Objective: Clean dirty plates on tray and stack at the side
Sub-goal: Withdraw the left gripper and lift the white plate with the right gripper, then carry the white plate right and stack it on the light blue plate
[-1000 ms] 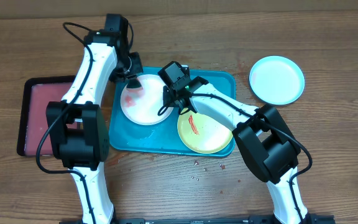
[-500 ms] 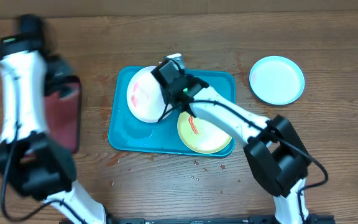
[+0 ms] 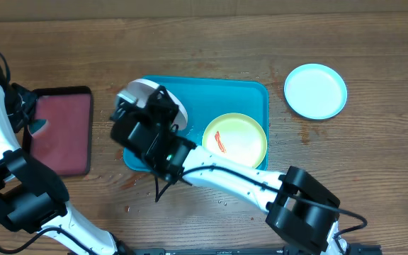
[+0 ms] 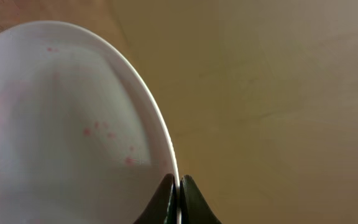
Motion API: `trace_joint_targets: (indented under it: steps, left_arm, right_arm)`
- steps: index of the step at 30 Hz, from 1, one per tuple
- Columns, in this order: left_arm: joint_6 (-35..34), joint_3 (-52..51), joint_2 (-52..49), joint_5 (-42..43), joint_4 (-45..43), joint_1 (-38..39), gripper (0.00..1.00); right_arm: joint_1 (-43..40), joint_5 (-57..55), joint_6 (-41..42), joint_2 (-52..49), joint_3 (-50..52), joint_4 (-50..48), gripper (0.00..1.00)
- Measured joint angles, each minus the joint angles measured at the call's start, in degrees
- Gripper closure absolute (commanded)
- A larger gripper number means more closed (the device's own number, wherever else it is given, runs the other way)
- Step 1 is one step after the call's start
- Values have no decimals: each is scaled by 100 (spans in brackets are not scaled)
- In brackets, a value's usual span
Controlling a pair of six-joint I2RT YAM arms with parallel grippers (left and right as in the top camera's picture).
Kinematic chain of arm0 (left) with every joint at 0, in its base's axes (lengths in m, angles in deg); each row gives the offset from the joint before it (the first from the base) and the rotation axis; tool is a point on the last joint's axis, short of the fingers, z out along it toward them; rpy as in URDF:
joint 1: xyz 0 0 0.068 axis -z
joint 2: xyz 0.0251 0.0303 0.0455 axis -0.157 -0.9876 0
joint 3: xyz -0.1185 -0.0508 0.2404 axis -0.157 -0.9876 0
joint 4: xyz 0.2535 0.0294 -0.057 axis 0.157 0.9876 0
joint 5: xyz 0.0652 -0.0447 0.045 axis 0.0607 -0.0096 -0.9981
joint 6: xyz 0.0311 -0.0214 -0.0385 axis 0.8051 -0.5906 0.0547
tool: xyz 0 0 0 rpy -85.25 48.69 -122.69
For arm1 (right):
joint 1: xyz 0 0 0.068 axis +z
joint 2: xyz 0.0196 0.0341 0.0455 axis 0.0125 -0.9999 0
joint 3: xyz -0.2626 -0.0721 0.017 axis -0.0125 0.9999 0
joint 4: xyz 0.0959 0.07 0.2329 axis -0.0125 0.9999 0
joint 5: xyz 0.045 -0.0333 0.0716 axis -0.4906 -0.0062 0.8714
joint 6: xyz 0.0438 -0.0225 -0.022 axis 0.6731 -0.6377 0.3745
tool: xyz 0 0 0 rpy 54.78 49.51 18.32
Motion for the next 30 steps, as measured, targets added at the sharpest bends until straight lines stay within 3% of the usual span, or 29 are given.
trace_joint_targets:
  steps: [6,15,22,28,30]
  left_arm:
    - [2,-4,-7,125,-2,-22,96]
    - [0,-7,-7,186,0,-20,96]
    - [0,-7,-7,188,2,-11,96]
    - [2,-7,-7,188,2,-11,96]
    - [2,-7,-7,190,4,-11,96]
  right_arm:
    - [140,-577,-1200,0,0,-612,96]
    - [33,-765,-1290,0,0,-555,96]
    - [-420,-684,-66,0,0,109,96]
    - [-1276,-92,1971,22,-13,1130,96]
    - [-1744,800,2896,114,-9,1770,96]
